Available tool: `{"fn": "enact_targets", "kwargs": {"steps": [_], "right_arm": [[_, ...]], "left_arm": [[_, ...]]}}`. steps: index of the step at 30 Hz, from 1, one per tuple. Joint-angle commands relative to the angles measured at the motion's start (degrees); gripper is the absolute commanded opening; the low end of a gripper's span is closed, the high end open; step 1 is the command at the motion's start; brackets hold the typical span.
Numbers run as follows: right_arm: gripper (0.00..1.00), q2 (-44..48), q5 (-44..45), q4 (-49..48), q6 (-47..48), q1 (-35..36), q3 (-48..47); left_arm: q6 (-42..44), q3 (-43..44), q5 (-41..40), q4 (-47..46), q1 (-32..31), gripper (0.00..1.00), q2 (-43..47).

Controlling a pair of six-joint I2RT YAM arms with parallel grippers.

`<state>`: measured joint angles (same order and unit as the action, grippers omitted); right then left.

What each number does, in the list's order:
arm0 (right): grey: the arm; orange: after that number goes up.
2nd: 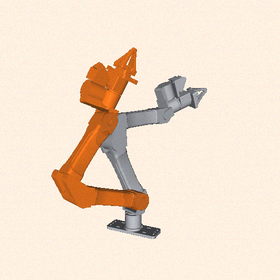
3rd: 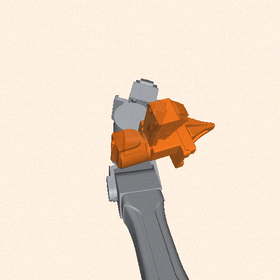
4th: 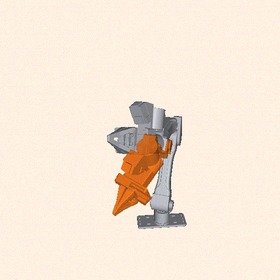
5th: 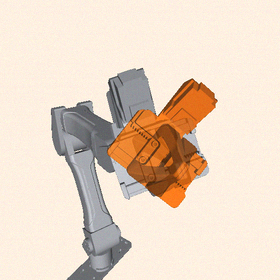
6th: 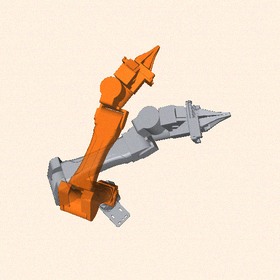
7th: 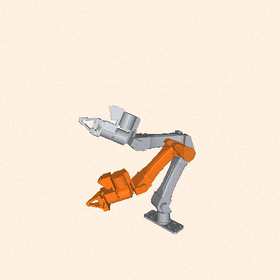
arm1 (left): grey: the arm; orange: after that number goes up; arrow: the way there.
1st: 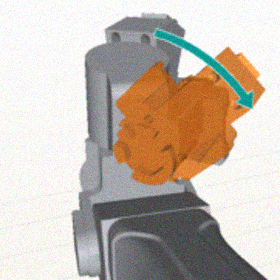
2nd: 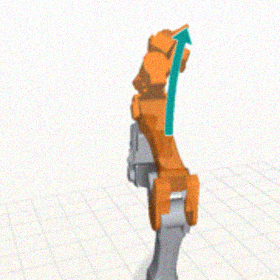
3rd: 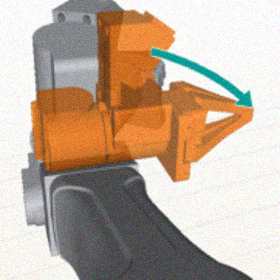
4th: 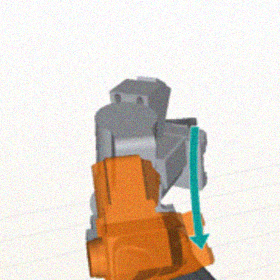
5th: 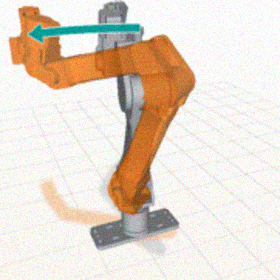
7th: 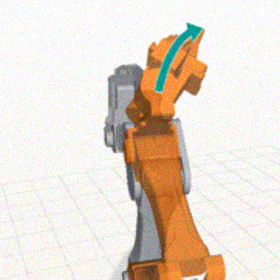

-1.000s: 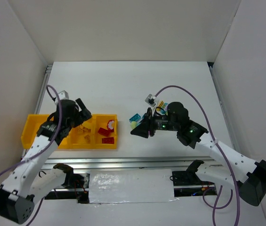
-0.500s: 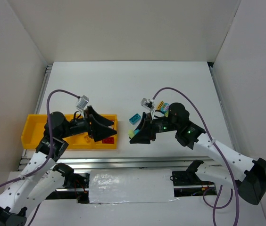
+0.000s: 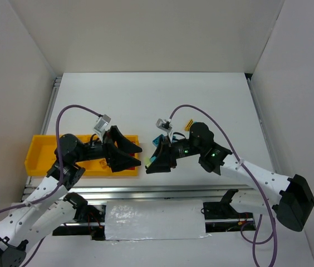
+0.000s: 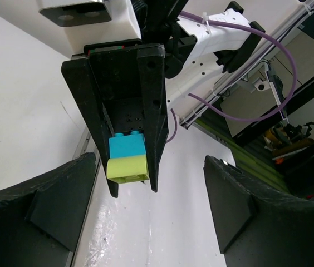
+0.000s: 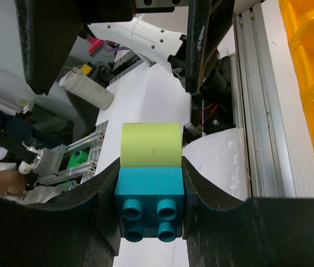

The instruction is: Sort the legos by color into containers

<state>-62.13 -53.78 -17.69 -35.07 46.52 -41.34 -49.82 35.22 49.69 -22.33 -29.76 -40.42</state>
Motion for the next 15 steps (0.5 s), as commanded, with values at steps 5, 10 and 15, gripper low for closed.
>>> {"fn": "enact_targets", "kwargs": {"steps": [5,10,15], "right_arm": [[0.00,-0.10,2.00,-3.75,0.00,1.20,-3.65],[0.00,-0.54,4.47,-1.38,1.32,1.20,-4.97],[0.00,-1.15,5.35,-0.06,1.67,1.20,-6.21]], "left_arm": [[0.60,-0.51,-1.35,-2.81,-1.79,0.87,-1.32],[0.43,-0.77,-1.97,-3.33,-3.11,0.81,-2.38],[1.04,-0.33,-2.58,-2.73,-4.25,0.71,-3.17]]}}
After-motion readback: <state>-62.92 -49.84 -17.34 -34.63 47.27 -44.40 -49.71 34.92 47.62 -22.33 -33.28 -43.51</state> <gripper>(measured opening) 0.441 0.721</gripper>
